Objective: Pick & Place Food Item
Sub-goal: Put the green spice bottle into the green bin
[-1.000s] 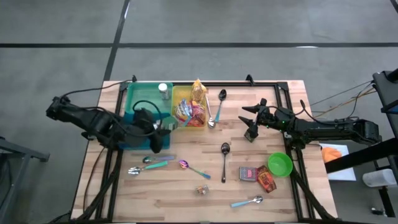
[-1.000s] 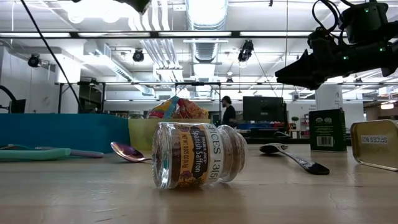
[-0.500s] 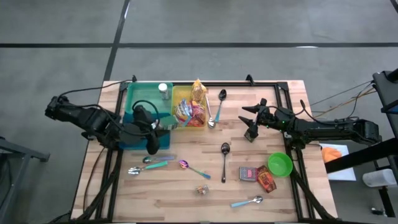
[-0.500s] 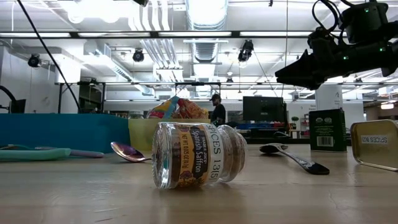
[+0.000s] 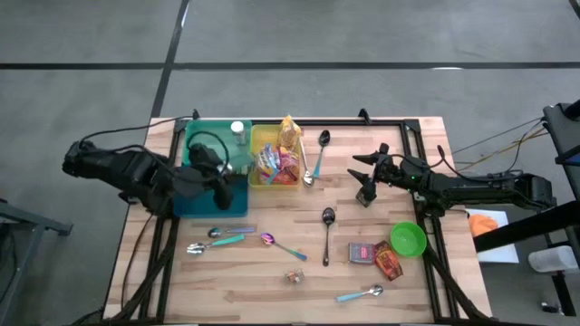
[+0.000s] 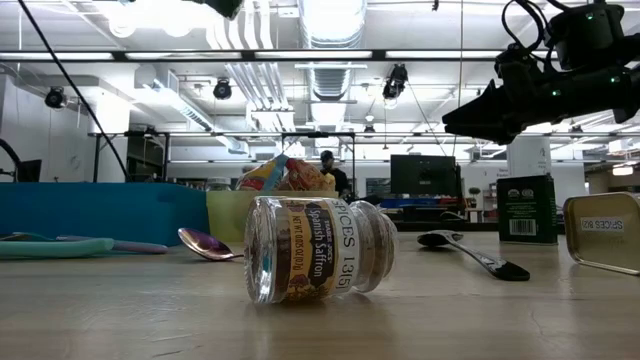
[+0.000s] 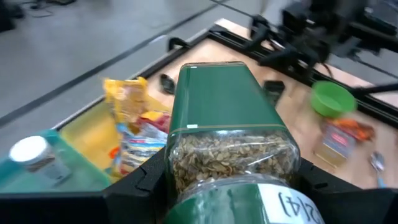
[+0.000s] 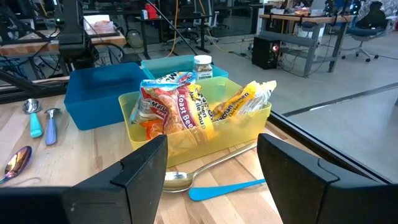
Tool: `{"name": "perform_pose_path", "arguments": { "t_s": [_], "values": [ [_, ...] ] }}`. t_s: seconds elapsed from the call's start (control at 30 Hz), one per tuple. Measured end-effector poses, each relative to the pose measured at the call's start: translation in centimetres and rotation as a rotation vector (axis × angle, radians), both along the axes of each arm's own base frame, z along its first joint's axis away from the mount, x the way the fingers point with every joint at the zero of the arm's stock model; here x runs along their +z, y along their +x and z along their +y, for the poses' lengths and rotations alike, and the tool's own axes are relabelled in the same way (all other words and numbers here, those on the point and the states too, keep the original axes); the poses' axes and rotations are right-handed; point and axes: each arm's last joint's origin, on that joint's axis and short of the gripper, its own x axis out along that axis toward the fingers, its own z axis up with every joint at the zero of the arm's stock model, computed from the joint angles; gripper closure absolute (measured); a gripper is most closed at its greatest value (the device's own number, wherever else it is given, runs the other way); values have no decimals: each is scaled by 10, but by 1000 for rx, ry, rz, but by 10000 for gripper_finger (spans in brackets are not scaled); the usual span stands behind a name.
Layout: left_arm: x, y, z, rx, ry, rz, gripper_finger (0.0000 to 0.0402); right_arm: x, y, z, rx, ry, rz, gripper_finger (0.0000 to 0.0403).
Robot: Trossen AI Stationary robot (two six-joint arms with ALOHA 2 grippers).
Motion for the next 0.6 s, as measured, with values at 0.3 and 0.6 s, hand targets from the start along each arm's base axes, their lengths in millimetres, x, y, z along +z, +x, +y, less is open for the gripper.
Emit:
{"name": "perform_pose_path", "arguments": {
  "t_s": [0.3,0.6],
  "values": [
    [0,3,53,250,-35,-4,216,0,0,0,0,0,0,156],
    [-10,-12,118,527,-228,32,216,0,0,0,-1,0,0,156]
  ]
}}
